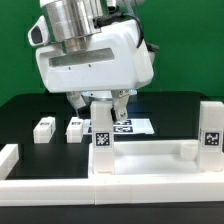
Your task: Assemble desk
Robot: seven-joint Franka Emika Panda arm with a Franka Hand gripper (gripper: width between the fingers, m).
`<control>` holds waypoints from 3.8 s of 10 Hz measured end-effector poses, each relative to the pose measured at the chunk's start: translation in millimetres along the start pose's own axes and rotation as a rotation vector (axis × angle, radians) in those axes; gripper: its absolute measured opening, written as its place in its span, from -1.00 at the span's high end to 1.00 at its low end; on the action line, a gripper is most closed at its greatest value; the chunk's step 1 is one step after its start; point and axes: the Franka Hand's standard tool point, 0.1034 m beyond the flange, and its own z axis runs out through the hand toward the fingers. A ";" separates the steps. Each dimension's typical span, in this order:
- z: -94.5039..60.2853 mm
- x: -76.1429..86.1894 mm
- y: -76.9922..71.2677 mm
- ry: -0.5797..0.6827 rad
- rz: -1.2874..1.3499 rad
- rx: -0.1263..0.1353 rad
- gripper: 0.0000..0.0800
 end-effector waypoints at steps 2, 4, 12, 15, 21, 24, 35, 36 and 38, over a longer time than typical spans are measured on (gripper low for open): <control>1.9 2.8 -4.6 0.033 -0.377 -0.045 -0.62; 5.0 2.7 -3.9 0.033 -0.374 -0.046 -0.62; 4.6 4.3 -5.3 0.048 0.241 -0.012 0.28; 7.4 1.6 -6.4 0.072 0.847 0.085 0.27; 7.1 5.6 -0.7 0.075 0.686 0.079 -0.14; 9.4 1.7 -2.7 0.075 0.333 0.064 -0.60; 12.6 -2.0 -7.1 0.068 0.059 -0.045 0.26; 12.7 -2.0 -7.3 0.069 0.116 -0.043 0.27; 13.5 -5.5 -11.2 0.060 0.418 -0.028 0.27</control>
Offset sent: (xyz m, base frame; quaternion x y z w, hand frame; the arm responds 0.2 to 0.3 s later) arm 0.0000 0.0000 0.0000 0.0000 0.0000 0.0650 0.9979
